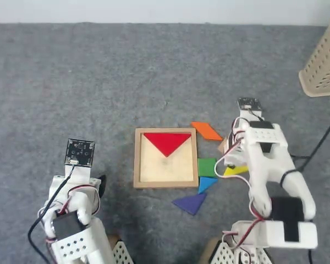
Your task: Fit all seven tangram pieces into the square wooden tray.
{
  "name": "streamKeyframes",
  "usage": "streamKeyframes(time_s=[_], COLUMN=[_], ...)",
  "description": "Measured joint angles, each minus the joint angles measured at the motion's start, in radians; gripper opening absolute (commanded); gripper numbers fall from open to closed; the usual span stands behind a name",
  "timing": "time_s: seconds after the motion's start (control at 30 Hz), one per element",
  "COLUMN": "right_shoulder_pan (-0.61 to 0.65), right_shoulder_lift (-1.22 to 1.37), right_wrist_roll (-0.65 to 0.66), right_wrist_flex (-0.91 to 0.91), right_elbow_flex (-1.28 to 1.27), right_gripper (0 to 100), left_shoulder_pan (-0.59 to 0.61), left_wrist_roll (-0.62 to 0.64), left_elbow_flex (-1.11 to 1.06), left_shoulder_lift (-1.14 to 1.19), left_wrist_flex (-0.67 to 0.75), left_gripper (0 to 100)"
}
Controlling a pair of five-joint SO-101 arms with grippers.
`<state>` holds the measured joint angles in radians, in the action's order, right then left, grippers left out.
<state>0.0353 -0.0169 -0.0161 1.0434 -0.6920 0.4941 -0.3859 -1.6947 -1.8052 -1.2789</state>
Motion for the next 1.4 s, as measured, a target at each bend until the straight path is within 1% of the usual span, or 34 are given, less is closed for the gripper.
streamKeyframes(time_s=[0.53,0.6,0.73,0.9,1.03,1.4], right_shoulder_pan=[-0.005,-0.005,-0.008,-0.005,-0.008,-0.006], right_shoulder_lift=[0.095,0.098,0.101,0.101,0.104,0.233], right_wrist_roll=[-0.002,-0.029,-0.135,-0.229,-0.245,-0.249], right_wrist_flex=[0.0,0.02,0.071,0.075,0.066,0.066], right_elbow_flex=[0.144,0.164,0.203,0.238,0.238,0.304], right_gripper=[24.6,24.6,24.6,24.6,24.6,24.6], left_shoulder_pan=[0.0,0.0,0.0,0.0,0.0,0.0], left_wrist_roll=[0.0,0.0,0.0,0.0,0.0,0.0], left_elbow_flex=[0.0,0.0,0.0,0.0,0.0,0.0], left_shoulder_lift=[0.0,0.0,0.0,0.0,0.0,0.0], left_wrist_flex=[0.0,0.0,0.0,0.0,0.0,0.0], left_gripper=[28,28,28,28,28,28])
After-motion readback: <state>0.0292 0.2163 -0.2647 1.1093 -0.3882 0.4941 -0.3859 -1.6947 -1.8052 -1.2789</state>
